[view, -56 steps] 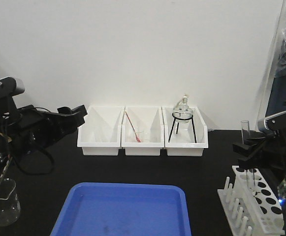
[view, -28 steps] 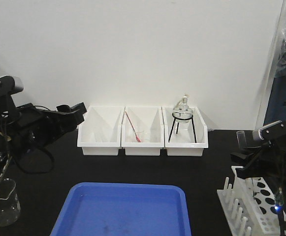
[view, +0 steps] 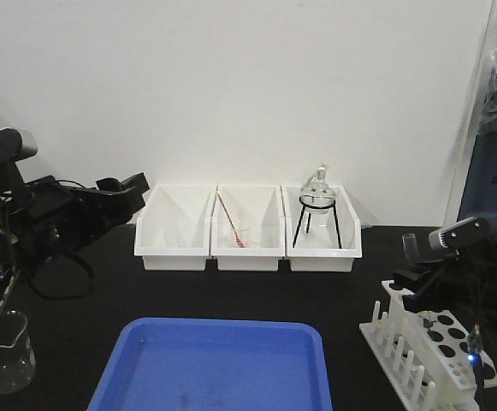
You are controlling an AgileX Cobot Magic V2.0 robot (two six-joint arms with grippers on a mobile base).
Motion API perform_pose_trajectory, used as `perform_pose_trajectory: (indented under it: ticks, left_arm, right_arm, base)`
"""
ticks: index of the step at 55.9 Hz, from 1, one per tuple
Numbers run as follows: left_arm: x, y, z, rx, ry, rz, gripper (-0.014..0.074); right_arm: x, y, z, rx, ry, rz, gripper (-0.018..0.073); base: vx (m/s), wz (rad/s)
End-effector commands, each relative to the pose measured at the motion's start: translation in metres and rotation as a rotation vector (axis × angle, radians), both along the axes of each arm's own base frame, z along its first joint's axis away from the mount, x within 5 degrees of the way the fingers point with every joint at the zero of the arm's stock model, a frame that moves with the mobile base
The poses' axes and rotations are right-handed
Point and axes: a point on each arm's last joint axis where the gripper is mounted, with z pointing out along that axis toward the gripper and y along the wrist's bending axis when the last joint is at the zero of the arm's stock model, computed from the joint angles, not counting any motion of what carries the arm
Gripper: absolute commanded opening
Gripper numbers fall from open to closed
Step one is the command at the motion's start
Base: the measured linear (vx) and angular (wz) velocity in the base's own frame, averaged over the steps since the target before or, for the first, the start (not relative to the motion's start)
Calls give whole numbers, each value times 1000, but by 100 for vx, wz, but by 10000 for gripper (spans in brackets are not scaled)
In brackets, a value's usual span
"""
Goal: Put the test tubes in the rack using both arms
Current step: 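Lower the test tube into a hole of the white rack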
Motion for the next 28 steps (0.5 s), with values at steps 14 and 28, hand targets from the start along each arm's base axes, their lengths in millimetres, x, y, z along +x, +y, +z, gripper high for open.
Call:
perform_pose_trajectory:
  ticks: [14, 28]
  left_arm:
    - [-7, 4, 31, -58, -147, 20, 556]
    - [-7, 5, 31, -58, -147, 20, 556]
  right_arm:
    - [7, -1, 36, 159, -71, -43, -11]
    - [8, -1, 36, 145, -71, -54, -11]
  base:
    - [0, 0]
    - [0, 0]
